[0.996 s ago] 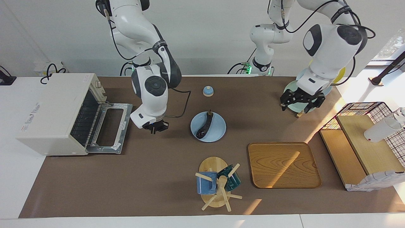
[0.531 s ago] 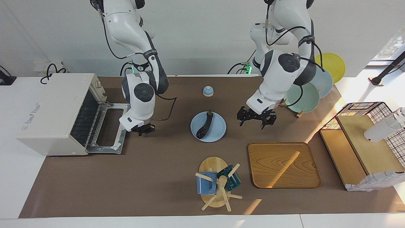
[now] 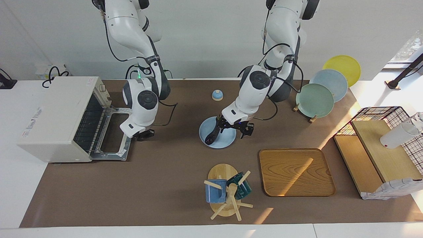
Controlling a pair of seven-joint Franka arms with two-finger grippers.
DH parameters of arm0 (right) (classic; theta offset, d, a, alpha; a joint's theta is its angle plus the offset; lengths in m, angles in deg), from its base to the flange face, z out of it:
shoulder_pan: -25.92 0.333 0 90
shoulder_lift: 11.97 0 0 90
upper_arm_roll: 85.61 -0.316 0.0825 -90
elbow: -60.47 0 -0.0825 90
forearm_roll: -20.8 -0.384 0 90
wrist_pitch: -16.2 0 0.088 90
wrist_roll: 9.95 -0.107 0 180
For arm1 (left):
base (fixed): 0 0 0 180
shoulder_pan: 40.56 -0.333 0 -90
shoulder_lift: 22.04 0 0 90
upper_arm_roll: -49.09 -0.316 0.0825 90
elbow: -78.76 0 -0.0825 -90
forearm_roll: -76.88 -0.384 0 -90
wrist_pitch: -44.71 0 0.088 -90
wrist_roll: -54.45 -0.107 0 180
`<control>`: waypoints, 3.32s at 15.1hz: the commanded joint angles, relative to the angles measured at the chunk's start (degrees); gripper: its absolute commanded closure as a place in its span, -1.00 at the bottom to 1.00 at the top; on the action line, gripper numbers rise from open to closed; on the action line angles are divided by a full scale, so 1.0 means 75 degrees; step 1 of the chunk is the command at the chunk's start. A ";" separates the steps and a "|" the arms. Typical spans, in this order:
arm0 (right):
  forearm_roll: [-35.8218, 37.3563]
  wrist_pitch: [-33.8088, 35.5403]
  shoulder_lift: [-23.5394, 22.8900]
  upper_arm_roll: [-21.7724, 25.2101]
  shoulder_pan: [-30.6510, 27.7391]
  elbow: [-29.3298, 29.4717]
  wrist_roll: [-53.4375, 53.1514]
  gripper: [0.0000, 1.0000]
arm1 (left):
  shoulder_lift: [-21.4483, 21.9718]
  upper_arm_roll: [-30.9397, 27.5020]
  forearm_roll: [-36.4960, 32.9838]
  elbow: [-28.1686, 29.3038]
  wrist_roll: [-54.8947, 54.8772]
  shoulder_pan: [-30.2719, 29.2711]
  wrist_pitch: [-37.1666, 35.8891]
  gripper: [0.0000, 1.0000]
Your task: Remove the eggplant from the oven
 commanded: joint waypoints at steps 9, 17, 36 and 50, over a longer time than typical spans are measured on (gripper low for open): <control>0.0262 0.0827 0.0477 -0.0112 -0.0211 0.0082 0.1067 0.92 | -0.0275 -0.0115 0.0203 0.0385 0.0171 0.0775 0.0527 -1.00; 0.0145 0.1567 0.1589 -0.0111 -0.1148 0.0188 0.2743 0.90 | -0.0240 -0.0127 0.0203 0.0772 0.0218 0.0905 0.1032 -0.66; -0.2105 0.4109 0.2364 -0.0193 -0.1981 0.2003 0.4117 0.54 | 0.0194 -0.0197 0.0309 -0.0654 0.0547 -0.0944 -0.0900 1.00; -0.2984 0.4087 0.2353 -0.0147 -0.1630 0.2284 0.4023 -1.00 | -0.1588 -0.0185 -0.0968 -0.1948 -0.0941 -0.3583 0.0337 1.00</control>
